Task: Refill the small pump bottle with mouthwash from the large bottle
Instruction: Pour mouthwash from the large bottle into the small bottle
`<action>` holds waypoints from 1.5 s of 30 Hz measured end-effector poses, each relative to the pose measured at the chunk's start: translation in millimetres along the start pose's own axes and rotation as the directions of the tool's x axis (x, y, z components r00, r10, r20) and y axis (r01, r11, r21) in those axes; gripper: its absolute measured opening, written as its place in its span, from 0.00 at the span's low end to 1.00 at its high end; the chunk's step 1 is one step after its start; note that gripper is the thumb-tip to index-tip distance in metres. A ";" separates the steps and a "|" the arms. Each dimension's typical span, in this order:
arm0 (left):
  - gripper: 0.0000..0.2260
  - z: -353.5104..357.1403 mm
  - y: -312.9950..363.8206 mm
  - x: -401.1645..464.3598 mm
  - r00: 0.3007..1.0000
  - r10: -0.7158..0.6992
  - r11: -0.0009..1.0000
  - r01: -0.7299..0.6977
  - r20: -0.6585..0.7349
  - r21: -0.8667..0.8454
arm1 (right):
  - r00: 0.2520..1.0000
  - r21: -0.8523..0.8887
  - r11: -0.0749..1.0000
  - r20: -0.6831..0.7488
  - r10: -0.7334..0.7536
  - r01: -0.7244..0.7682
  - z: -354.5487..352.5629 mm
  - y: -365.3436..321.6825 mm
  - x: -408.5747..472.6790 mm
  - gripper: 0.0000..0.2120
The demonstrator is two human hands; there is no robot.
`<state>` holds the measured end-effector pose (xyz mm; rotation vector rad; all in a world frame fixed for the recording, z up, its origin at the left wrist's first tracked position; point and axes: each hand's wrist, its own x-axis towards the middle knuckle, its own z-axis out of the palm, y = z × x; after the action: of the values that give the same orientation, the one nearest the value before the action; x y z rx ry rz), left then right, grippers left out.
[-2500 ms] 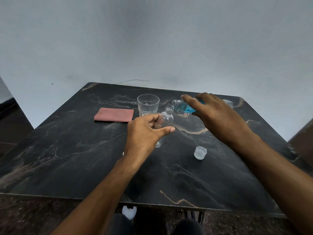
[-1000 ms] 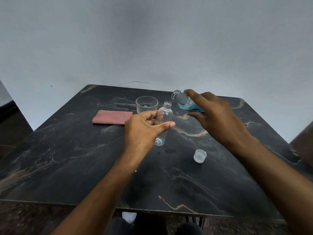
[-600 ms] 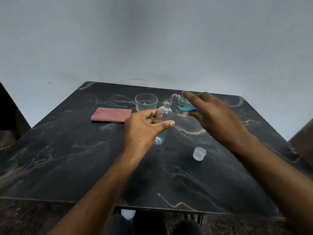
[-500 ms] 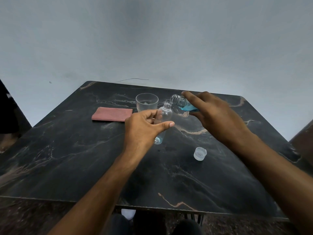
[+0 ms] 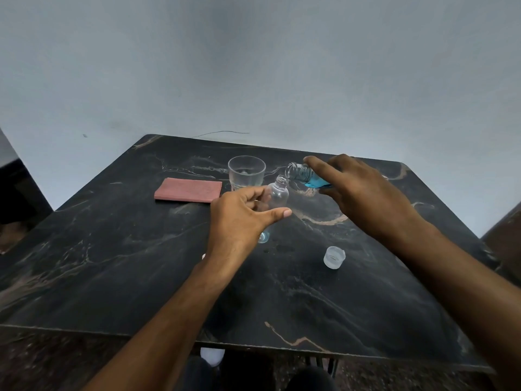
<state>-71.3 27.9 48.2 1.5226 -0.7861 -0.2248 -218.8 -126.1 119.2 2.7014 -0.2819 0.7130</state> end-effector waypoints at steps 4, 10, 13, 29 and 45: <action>0.23 -1.0 -0.4 -1.0 1.000 -0.001 1.000 0.001 -0.008 0.005 | 1.000 -0.009 1.000 0.012 -0.017 0.017 -0.4 0.7 0.3 0.33; 0.27 1.5 -1.4 1.1 0.999 -0.014 1.000 0.014 -0.032 0.008 | 0.999 -0.026 0.999 0.032 -0.026 0.027 0.9 3.9 1.5 0.35; 0.28 2.1 -2.4 1.3 0.999 -0.015 1.000 0.016 -0.041 0.023 | 0.999 -0.033 0.999 0.041 -0.028 0.029 1.2 6.1 1.7 0.35; 0.29 4.0 -2.6 0.6 0.998 -0.033 0.999 0.034 -0.061 0.004 | 0.997 -0.064 0.997 0.053 -0.047 0.051 -2.5 7.8 3.1 0.33; 0.30 3.5 1.9 -0.9 0.999 -0.029 1.000 0.029 -0.033 -0.006 | 0.997 -0.076 0.996 0.054 -0.049 0.053 -4.8 9.8 2.9 0.33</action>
<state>-74.6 25.8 49.2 1.5301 -0.7366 -0.2222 -221.0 -133.7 127.3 2.6466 -0.2464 0.6056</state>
